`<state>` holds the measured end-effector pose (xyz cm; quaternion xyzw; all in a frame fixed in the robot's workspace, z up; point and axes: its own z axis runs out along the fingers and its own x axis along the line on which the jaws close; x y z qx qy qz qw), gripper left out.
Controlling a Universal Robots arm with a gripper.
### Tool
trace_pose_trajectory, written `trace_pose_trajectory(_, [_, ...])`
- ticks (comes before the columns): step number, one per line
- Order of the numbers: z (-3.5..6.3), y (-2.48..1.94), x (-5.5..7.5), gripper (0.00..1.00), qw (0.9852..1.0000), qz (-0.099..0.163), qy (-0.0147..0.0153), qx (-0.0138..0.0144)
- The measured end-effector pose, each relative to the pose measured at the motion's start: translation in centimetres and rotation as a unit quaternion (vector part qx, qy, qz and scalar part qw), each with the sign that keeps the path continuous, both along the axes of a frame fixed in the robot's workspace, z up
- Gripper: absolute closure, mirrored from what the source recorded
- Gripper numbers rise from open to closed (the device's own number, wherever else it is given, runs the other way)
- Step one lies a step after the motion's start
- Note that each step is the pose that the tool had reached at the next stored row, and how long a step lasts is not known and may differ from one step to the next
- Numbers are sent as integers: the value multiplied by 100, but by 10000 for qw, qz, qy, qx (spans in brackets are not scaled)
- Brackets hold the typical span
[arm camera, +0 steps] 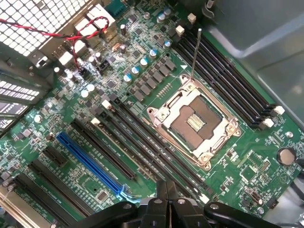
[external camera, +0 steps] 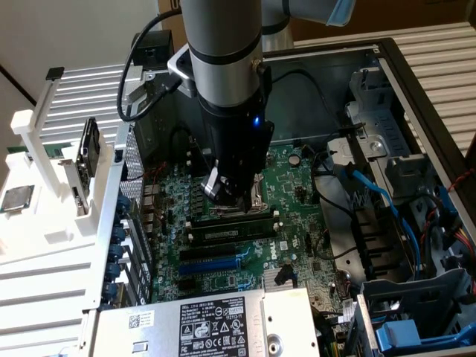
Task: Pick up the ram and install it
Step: 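Press down the ram until it locks into place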
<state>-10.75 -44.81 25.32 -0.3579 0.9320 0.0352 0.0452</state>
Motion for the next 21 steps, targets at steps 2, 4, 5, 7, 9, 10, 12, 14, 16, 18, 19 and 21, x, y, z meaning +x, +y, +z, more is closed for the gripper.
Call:
trace_pose_trajectory(2, [0,0,0,90,9999,-124,0,5])
trace_pose_trajectory(4, [0,0,0,90,9997,-250,0,11])
trace_pose_trajectory(5, [0,0,0,90,9995,-312,0,14])
trace_pose_trajectory(7, [0,0,0,90,9991,-434,1,18])
trace_pose_trajectory(9, [0,0,0,90,9985,-550,0,23])
trace_pose_trajectory(10, [0,0,0,90,9982,-600,0,25])
trace_pose_trajectory(12, [0,0,0,90,9975,-706,0,30])
trace_pose_trajectory(14, [-1,0,0,90,9966,-817,0,35])
trace_pose_trajectory(16, [0,0,0,90,9956,-935,2,37])
trace_pose_trajectory(18, [0,0,0,90,9944,-1054,6,39])
trace_pose_trajectory(19, [0,0,0,90,9938,-1110,12,40])
trace_pose_trajectory(21, [-1,0,0,90,9925,-1219,34,40])
